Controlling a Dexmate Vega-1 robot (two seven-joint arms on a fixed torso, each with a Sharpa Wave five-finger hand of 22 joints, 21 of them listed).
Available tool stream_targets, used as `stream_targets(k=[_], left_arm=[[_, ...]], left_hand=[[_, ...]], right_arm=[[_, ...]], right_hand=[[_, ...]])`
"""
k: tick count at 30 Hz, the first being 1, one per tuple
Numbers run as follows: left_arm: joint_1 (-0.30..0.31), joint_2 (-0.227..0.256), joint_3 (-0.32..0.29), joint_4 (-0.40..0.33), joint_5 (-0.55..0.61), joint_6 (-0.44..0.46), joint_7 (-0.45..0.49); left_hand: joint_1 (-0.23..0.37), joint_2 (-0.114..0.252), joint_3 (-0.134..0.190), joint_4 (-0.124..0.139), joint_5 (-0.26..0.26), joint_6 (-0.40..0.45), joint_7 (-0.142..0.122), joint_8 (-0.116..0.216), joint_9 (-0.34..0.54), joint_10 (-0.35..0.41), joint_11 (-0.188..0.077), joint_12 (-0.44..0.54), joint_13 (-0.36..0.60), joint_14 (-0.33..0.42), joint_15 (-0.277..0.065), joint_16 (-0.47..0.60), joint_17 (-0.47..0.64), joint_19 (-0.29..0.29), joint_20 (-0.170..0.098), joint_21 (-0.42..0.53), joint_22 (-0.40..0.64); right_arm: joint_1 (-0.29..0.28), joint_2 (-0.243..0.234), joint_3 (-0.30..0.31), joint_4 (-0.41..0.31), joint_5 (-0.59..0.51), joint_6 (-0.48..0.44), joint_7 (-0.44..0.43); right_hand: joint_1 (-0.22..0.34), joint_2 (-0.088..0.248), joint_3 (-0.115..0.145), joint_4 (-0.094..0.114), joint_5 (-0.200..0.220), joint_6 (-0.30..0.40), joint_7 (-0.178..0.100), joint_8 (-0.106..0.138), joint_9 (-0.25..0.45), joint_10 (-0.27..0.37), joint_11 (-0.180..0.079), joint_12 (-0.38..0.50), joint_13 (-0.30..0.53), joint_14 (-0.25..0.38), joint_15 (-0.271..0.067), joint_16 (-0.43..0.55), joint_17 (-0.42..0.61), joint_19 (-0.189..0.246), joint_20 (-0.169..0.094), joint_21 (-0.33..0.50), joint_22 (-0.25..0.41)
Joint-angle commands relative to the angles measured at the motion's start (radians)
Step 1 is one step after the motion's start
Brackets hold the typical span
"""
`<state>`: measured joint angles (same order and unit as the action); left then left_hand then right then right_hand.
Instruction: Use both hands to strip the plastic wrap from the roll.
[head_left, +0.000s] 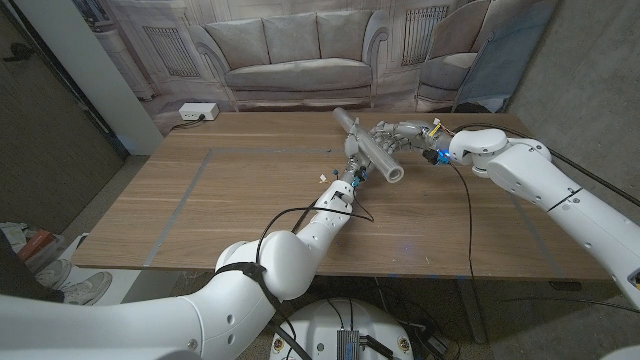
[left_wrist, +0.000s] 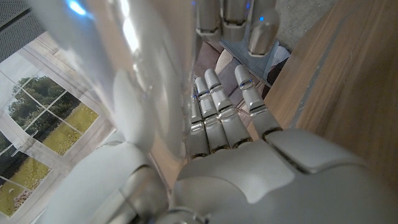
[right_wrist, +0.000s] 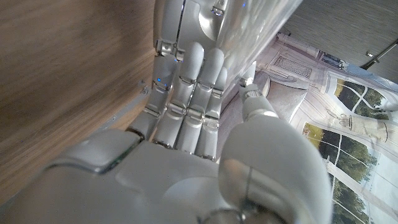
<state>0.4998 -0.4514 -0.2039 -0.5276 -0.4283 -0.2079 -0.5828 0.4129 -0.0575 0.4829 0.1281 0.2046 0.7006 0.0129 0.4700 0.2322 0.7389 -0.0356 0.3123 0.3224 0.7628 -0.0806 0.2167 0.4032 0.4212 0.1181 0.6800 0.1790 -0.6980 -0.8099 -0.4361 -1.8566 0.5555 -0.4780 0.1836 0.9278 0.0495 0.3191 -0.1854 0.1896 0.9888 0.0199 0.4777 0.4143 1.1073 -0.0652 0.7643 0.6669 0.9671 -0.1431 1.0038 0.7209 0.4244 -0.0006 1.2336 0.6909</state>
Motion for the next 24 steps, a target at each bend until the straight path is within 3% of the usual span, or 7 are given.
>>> stream_targets(k=[1,14,21,23,24], left_arm=[[-0.037,0.0,-0.034,0.056,0.022,-0.019,-0.003],[-0.001,-0.002,0.002,-0.011,0.004,0.004,0.016],[0.049,-0.002,0.044,-0.101,-0.007,0.05,0.042],[0.038,0.001,0.037,-0.079,-0.007,0.045,0.029],[0.055,-0.002,0.049,-0.107,-0.014,0.052,0.044]], left_hand=[[0.008,0.01,0.002,-0.001,-0.002,0.011,0.004,0.004,0.002,0.007,0.002,0.003,0.002,0.006,-0.009,0.003,0.002,0.009,-0.002,-0.004,0.006],[0.003,0.014,0.0,0.0,-0.003,0.014,0.004,0.007,0.003,0.007,0.001,0.005,0.002,0.005,-0.007,0.003,0.002,0.008,0.0,-0.009,0.006],[0.001,0.014,-0.001,0.001,-0.003,0.018,0.004,0.01,0.004,0.009,0.001,0.006,0.001,0.008,-0.008,0.003,0.001,0.01,0.0,-0.011,0.006],[0.0,0.013,-0.001,0.0,-0.003,0.018,0.004,0.01,0.003,0.01,0.001,0.006,0.0,0.008,-0.007,0.004,0.001,0.011,0.0,-0.011,0.006],[0.0,0.013,-0.002,0.0,-0.003,0.019,0.004,0.01,0.003,0.011,0.0,0.006,0.0,0.008,-0.007,0.004,0.001,0.012,0.0,-0.011,0.006]], right_arm=[[0.007,-0.002,-0.009,-0.017,-0.018,-0.022,-0.019],[-0.038,0.018,0.023,-0.025,-0.023,0.028,-0.091],[-0.063,0.034,0.044,-0.035,-0.027,0.046,-0.148],[-0.065,0.035,0.047,-0.038,-0.031,0.046,-0.161],[-0.067,0.037,0.049,-0.038,-0.029,0.047,-0.165]], right_hand=[[0.105,0.006,0.009,0.004,0.008,0.039,-0.019,0.015,0.002,0.023,-0.012,0.019,-0.017,0.017,-0.071,0.023,0.01,0.0,-0.018,0.021,-0.03],[0.189,0.017,-0.007,0.014,0.01,0.077,0.003,0.026,-0.002,0.076,-0.008,0.031,-0.057,0.053,-0.077,0.06,0.021,0.034,-0.045,0.072,-0.072],[0.203,0.019,-0.014,0.019,0.008,0.079,0.005,0.027,0.003,0.081,-0.009,0.036,-0.055,0.057,-0.077,0.07,0.029,0.034,-0.046,0.085,-0.084],[0.206,0.019,-0.017,0.021,0.007,0.081,0.005,0.027,0.005,0.08,-0.01,0.037,-0.055,0.059,-0.078,0.074,0.031,0.032,-0.048,0.089,-0.088],[0.208,0.02,-0.019,0.022,0.007,0.08,0.005,0.028,0.007,0.079,-0.01,0.038,-0.053,0.058,-0.078,0.073,0.03,0.032,-0.05,0.091,-0.091]])
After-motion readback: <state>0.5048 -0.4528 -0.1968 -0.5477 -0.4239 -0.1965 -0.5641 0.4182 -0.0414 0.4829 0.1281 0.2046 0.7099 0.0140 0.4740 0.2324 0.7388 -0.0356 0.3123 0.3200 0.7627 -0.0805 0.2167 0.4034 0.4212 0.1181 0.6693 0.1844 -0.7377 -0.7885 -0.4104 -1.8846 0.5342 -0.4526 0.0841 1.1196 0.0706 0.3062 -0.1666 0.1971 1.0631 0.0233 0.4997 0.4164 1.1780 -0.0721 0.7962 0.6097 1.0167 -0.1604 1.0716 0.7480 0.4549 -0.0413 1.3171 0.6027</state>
